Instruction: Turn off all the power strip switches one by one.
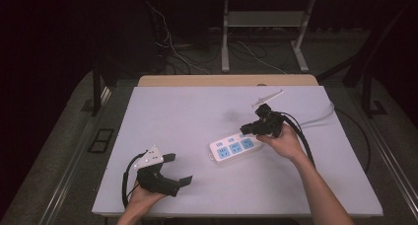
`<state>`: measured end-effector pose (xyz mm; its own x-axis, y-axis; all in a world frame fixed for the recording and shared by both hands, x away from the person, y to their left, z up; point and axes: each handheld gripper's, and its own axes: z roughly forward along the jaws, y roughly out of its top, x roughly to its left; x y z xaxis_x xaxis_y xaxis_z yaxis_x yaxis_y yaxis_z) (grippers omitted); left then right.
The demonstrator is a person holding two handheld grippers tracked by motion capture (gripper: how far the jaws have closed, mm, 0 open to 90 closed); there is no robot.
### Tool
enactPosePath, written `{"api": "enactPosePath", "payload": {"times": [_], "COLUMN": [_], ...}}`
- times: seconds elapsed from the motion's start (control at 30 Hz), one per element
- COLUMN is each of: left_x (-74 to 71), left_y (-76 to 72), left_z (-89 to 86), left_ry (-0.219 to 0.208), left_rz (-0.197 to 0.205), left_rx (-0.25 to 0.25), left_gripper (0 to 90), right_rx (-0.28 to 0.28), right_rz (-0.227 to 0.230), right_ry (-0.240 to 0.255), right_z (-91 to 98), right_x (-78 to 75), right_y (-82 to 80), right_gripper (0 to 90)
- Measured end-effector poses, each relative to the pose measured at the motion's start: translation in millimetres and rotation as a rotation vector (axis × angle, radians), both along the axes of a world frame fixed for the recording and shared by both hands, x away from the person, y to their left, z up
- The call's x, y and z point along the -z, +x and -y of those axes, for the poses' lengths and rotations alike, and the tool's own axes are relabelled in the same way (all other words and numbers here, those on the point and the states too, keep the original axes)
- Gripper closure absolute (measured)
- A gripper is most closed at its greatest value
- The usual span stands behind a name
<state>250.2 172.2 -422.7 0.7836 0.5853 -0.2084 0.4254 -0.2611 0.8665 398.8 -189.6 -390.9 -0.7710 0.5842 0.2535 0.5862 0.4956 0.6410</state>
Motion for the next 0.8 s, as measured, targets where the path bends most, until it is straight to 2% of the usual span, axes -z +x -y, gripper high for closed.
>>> {"api": "enactPosePath", "payload": {"times": [0.1, 0.23, 0.57, 0.7, 0.8], "left_x": [0.1, 0.2, 0.5, 0.8, 0.8], "left_y": [0.1, 0.4, 0.4, 0.7, 0.8], "left_z": [-0.2, -0.5, -0.6, -0.2, -0.4], "left_ry": [0.001, 0.001, 0.006, 0.005, 0.005], "left_rz": [0.001, -0.002, -0.004, -0.004, -0.005], "left_rx": [0.0, 0.0, 0.003, 0.003, 0.003], "left_gripper": [0.0, 0.0, 0.0, 0.0, 0.0], "right_rx": [-0.004, -0.002, 0.01, 0.02, 0.023], "right_rz": [-0.005, -0.012, -0.046, -0.055, -0.067], "right_ry": [0.005, -0.011, -0.015, -0.008, 0.021], "right_z": [-0.5, -0.9, -1.0, 0.7, 2.1], "right_x": [3.4, 8.1, 22.2, 27.4, 30.0], "right_y": [2.6, 5.5, 11.5, 13.0, 13.9], "right_gripper": [89.6, 89.6, 89.7, 89.7, 89.7]}}
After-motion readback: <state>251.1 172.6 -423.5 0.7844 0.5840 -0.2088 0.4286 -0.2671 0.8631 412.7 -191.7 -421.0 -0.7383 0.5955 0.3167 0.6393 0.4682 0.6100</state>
